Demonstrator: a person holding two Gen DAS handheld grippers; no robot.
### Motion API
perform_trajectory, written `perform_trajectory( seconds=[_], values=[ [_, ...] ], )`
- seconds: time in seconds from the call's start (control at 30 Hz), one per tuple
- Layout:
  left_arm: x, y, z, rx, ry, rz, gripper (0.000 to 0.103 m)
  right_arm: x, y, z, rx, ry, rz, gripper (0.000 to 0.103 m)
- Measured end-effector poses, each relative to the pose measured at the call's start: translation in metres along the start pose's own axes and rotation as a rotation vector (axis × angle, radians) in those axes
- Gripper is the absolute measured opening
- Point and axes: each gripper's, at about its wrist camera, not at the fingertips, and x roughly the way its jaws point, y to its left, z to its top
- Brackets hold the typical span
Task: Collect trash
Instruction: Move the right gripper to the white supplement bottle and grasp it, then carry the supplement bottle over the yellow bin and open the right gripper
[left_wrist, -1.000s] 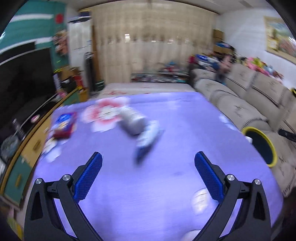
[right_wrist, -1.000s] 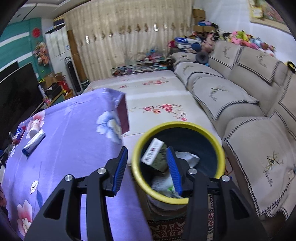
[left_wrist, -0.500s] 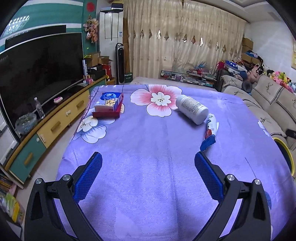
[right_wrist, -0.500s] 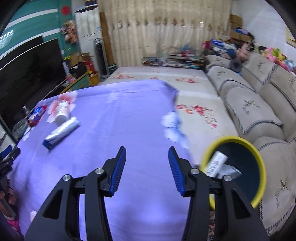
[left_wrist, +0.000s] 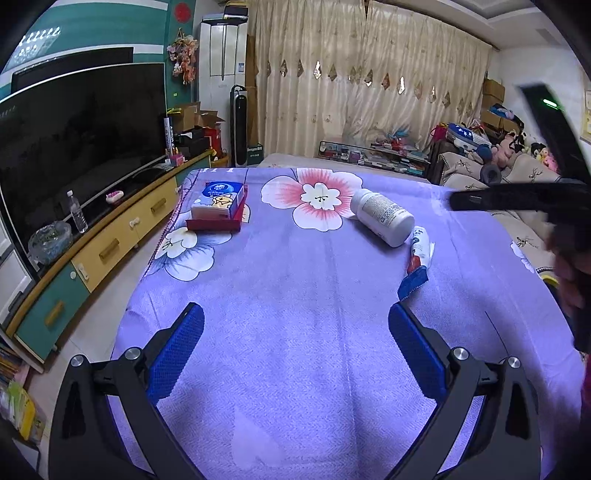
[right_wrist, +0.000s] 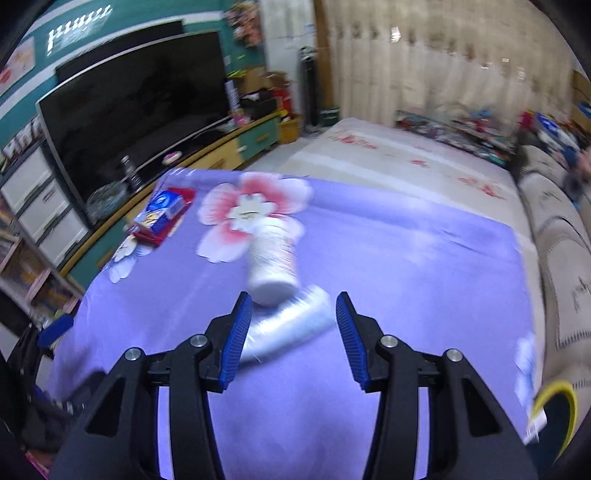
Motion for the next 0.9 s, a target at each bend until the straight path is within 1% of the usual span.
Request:
perform_trajectory(
  seconds=[0.1, 0.2, 0.37, 0.53, 0.67, 0.73, 0.9],
  values=[
    [0.0, -0.002, 0.0, 0.004, 0.002, -0.001, 0.098, 0.033, 0.011, 0.016, -0.028, 0.04, 0.001, 0.046],
    [0.001, -0.006, -0.001, 0.017, 0.005, -0.002, 0.098, 0.063, 0.012, 0.026, -0.019, 0.085, 0.006, 0.046],
    [0.003, -0.009, -0.002, 0.023, 0.015, -0.017, 0.098, 0.094, 0.012, 0.031, -0.017, 0.129, -0.006, 0.046],
    [0.003, -0.007, -0.002, 0.015, 0.017, -0.029, 0.098, 0.115, 0.017, 0.035, -0.018, 0.156, -0.017, 0.046],
    [0.004, -0.006, -0.002, 0.005, 0.022, -0.034, 0.098, 0.119, 0.02, 0.035, -0.02, 0.154, -0.019, 0.045],
    [0.004, -0.006, -0.002, 0.005, 0.024, -0.035, 0.098, 0.112, 0.02, 0.034, -0.012, 0.137, -0.007, 0.045],
    [0.006, -0.007, -0.002, 0.011, 0.031, -0.038, 0.098, 0.073, 0.015, 0.026, 0.011, 0.075, 0.027, 0.045]
  ],
)
